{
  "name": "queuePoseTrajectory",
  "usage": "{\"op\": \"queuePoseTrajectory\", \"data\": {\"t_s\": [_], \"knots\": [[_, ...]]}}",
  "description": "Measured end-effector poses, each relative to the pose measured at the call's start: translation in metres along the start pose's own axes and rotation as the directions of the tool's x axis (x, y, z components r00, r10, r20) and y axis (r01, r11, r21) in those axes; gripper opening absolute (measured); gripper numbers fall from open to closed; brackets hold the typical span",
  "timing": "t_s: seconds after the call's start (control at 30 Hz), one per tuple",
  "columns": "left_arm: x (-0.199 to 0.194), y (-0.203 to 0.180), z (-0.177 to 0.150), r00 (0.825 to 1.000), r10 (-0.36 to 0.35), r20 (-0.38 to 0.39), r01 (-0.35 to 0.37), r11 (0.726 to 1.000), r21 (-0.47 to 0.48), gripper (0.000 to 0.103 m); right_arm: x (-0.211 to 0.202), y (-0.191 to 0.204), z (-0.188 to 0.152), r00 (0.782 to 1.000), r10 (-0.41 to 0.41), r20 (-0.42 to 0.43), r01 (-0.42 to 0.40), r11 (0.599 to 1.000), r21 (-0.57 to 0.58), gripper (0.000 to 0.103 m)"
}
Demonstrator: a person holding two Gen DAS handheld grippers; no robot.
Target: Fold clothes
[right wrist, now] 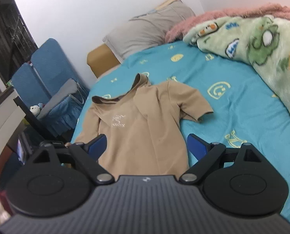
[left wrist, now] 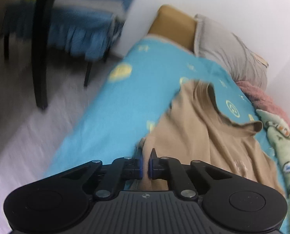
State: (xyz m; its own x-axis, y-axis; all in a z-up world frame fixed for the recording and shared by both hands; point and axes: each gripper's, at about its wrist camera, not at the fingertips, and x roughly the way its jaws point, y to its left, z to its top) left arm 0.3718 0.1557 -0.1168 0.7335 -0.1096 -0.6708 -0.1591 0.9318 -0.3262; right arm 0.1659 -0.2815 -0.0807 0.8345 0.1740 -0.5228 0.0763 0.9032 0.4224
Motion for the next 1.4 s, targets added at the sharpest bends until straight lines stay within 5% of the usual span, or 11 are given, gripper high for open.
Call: {"op": "queuePoseTrajectory", "data": {"t_s": [0.13, 0.3, 0.37, 0.47, 0.5, 0.63, 0.8, 1.1, 1.27, 1.33, 1.4], "knots": [[-0.007, -0.012, 0.06, 0.986, 0.12, 0.117, -0.139, 0.977, 0.164, 0.006, 0.01, 0.0, 0.002, 0.999, -0.036, -0.008, 0.036, 0.999, 0.001, 0.091], [0.019, -0.029, 0.099, 0.905, 0.346, 0.249, -0.416, 0.845, 0.336, 0.006, 0.024, -0.001, 0.003, 0.997, -0.073, -0.018, 0.073, 0.997, -0.008, 0.091], [0.035, -0.027, 0.092, 0.916, 0.336, 0.22, -0.393, 0.862, 0.32, 0.014, 0.03, 0.002, 0.001, 0.996, -0.083, -0.022, 0.082, 0.996, -0.03, 0.091], [0.048, -0.025, 0.075, 0.927, 0.328, 0.181, -0.37, 0.882, 0.294, 0.054, 0.038, 0.008, -0.002, 0.995, -0.099, -0.024, 0.097, 0.993, -0.071, 0.091], [0.05, -0.025, 0.069, 0.932, 0.324, 0.165, -0.359, 0.888, 0.287, 0.058, 0.04, 0.01, -0.002, 0.994, -0.103, -0.025, 0.101, 0.991, -0.084, 0.091], [0.028, -0.031, 0.04, 0.97, 0.221, 0.099, -0.24, 0.933, 0.269, 0.065, 0.044, 0.014, -0.002, 0.995, -0.099, -0.024, 0.096, 0.99, -0.107, 0.091], [-0.052, -0.047, -0.005, 0.986, 0.111, 0.126, -0.141, 0.954, 0.265, 0.078, 0.038, 0.023, -0.003, 0.997, -0.082, -0.001, 0.081, 0.984, -0.161, 0.091], [-0.206, -0.094, -0.108, 0.977, -0.03, 0.209, -0.046, 0.935, 0.352, 0.088, -0.002, 0.031, -0.005, 0.994, -0.043, 0.098, 0.062, 0.977, -0.206, 0.091], [-0.258, -0.101, -0.147, 0.964, -0.014, 0.264, -0.071, 0.948, 0.31, 0.098, -0.02, 0.036, -0.009, 0.991, -0.029, 0.132, 0.06, 0.969, -0.241, 0.09], [-0.27, -0.102, -0.149, 0.963, -0.037, 0.266, -0.041, 0.959, 0.282, 0.098, -0.026, 0.038, -0.011, 0.989, -0.022, 0.144, 0.059, 0.965, -0.255, 0.067], [-0.277, -0.1, -0.153, 0.956, -0.058, 0.287, -0.025, 0.96, 0.277, 0.099, -0.032, 0.038, -0.013, 0.988, -0.017, 0.156, 0.059, 0.963, -0.265, 0.066]]}}
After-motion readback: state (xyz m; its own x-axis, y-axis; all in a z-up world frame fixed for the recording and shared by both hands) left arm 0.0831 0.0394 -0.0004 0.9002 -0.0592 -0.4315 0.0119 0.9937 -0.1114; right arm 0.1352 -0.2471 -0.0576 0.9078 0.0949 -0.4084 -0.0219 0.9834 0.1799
